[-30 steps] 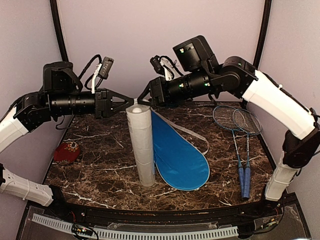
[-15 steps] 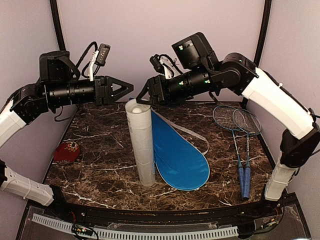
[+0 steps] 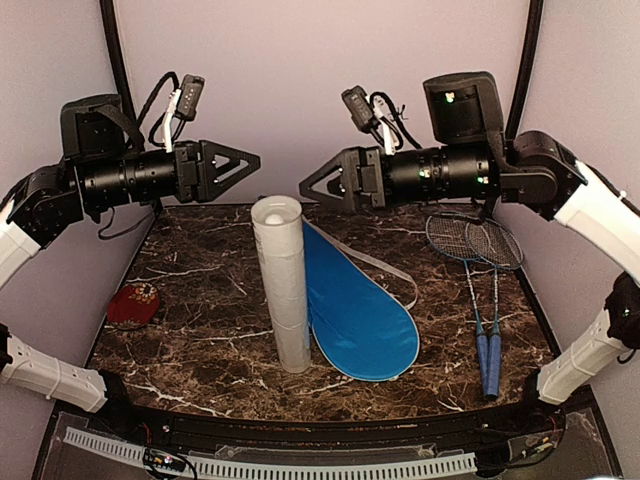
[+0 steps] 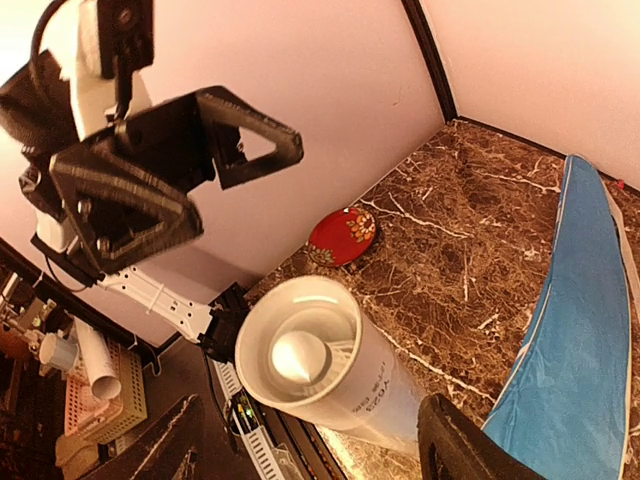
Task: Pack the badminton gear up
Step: Close the tube cap on the shuttle tube, then pick up the shuttle tube from the center of the board.
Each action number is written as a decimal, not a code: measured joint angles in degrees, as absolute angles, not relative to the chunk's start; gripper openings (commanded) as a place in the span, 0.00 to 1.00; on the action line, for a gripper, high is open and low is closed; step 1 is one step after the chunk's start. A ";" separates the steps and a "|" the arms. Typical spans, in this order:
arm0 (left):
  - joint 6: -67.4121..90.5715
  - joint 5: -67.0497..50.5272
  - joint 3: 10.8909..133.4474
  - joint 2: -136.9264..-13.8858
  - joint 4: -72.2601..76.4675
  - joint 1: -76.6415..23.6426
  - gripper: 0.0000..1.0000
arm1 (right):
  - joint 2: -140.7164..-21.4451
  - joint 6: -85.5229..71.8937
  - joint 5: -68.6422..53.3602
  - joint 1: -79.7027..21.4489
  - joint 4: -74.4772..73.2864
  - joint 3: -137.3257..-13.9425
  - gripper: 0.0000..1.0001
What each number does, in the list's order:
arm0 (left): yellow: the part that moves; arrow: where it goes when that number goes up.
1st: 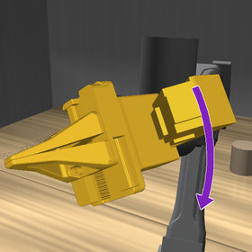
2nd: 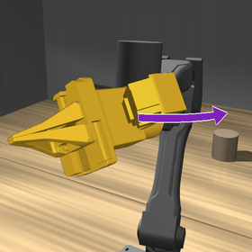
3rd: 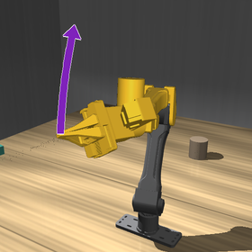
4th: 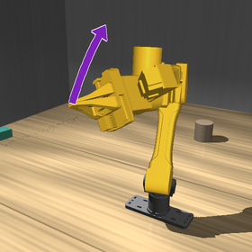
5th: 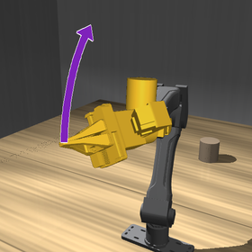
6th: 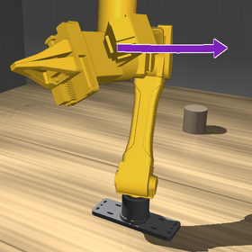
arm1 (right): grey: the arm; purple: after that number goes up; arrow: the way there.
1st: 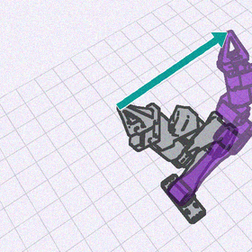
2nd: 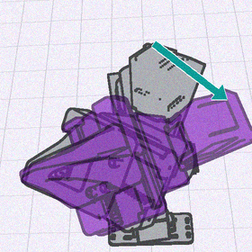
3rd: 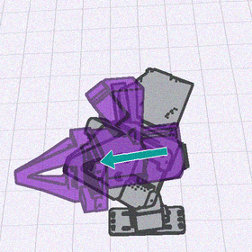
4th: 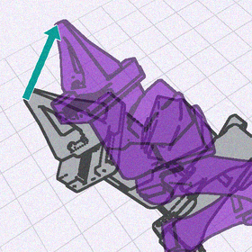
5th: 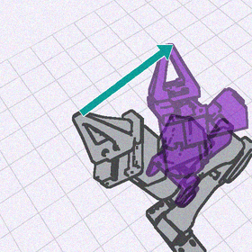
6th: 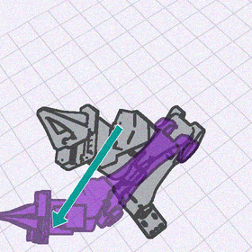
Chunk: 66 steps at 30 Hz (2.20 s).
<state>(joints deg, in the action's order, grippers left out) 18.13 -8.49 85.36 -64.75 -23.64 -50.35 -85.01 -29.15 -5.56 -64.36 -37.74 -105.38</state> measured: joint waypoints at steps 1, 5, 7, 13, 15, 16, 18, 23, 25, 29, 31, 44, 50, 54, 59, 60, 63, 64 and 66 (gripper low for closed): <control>18.20 -8.03 85.23 -64.73 -23.68 -50.35 0.86 | -83.31 -28.05 -5.48 -64.90 -36.18 -102.37 0.82; 17.89 -4.78 84.05 -64.40 -24.01 -50.35 0.92 | -78.13 -24.05 -4.60 -67.55 -29.80 -90.65 0.86; 17.47 -2.33 82.50 -63.66 -23.88 -50.33 0.95 | -75.94 -22.68 -3.81 -68.66 -26.09 -83.81 0.88; 14.09 -0.27 66.98 -53.56 -18.33 -50.17 0.95 | -70.67 -22.55 -0.38 -69.17 -16.58 -67.57 0.91; 12.45 -2.46 62.37 -50.04 -16.01 -50.11 0.95 | -68.29 -22.76 0.97 -69.08 -13.32 -62.96 0.94; 11.60 -4.40 59.77 -48.18 -14.24 -50.09 0.95 | -66.98 -22.90 1.52 -68.97 -11.90 -60.97 0.94; 10.46 -8.03 55.55 -45.71 -10.90 -50.09 0.95 | -64.34 -23.16 2.50 -68.45 -8.99 -57.30 0.95; 9.23 -13.56 48.82 -45.80 -4.29 -51.24 0.91 | -60.38 -24.60 2.74 -65.06 -3.16 -51.13 0.95; 8.49 -13.89 48.42 -48.05 -2.28 -52.62 0.91 | -59.81 -25.17 2.81 -63.94 -2.04 -49.60 0.95; 6.15 -12.49 48.31 -52.18 2.00 -56.66 0.92 | -59.27 -26.04 2.81 -62.94 -0.34 -47.83 0.95; 5.04 -11.07 48.31 -53.52 4.12 -58.08 0.92 | -59.00 -26.28 2.66 -62.72 0.54 -47.13 0.94; 2.92 -2.17 48.34 -58.67 11.46 -60.05 0.95 | -58.98 -27.33 2.50 -62.06 3.95 -46.46 0.94; 3.70 -2.04 48.34 -59.83 13.69 -60.07 0.87 | -59.40 -27.62 2.52 -62.06 4.84 -46.46 0.94; 4.47 -1.80 48.34 -60.62 15.11 -60.07 0.77 | -59.86 -28.01 2.52 -62.06 5.26 -46.46 0.94; 4.93 -1.08 48.34 -61.06 15.46 -60.07 0.70 | -59.96 -28.36 2.55 -62.04 5.76 -46.41 0.94; 4.95 -0.93 48.34 -61.06 15.46 -60.07 0.69 | -59.96 -28.38 2.55 -62.04 5.91 -46.39 0.94; 4.89 -0.32 48.34 -61.06 15.46 -60.07 0.68 | -59.96 -28.42 2.63 -61.95 6.24 -46.22 0.94; 4.91 -0.05 48.34 -61.06 15.46 -60.07 0.68 | -59.96 -28.42 2.83 -61.89 6.22 -46.15 0.94; 4.84 0.78 48.34 -61.06 15.46 -60.07 0.68 | -59.96 -28.42 3.31 -61.69 6.11 -46.13 0.94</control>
